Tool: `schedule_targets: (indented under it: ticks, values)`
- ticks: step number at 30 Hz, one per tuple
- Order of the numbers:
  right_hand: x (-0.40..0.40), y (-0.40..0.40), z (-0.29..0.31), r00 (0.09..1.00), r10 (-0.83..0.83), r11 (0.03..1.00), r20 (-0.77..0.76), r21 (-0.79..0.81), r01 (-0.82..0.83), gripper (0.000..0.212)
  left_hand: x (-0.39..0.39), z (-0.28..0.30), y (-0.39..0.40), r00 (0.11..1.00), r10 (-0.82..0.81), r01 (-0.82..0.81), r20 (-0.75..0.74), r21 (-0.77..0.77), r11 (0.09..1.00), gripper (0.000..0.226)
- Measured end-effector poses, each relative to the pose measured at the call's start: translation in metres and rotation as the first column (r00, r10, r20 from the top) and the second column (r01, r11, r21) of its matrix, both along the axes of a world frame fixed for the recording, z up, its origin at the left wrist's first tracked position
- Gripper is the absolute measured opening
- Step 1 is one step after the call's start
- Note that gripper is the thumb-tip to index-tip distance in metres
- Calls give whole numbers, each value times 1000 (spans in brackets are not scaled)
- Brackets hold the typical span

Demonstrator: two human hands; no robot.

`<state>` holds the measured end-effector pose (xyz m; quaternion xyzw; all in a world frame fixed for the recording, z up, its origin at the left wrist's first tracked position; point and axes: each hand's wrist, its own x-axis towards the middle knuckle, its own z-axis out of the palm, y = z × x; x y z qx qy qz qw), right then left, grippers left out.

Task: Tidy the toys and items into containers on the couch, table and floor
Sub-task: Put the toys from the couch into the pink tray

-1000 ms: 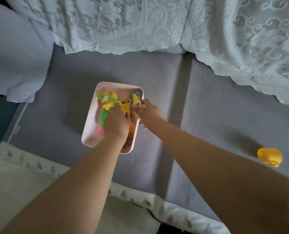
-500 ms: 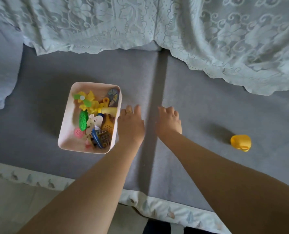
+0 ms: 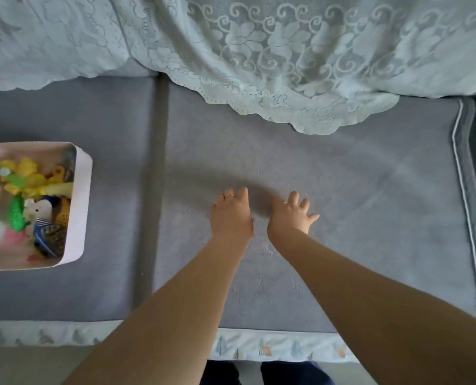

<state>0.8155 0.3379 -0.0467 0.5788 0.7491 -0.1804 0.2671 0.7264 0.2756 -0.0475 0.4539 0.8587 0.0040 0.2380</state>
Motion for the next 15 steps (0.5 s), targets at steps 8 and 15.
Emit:
schedule_targets:
  ticks: [8, 15]
  values:
    - [-16, -10, -3, 965, -15, 993, -263, -116, -16, 47, -13, -3, -25, 998, 57, -57, -1, -70, 996, 65]
    - [-122, -44, 33, 895, 80, 927, -438, -298, -229, 58, -101, 28, -76, 968, 233, -235, -99, -16, 972, 47]
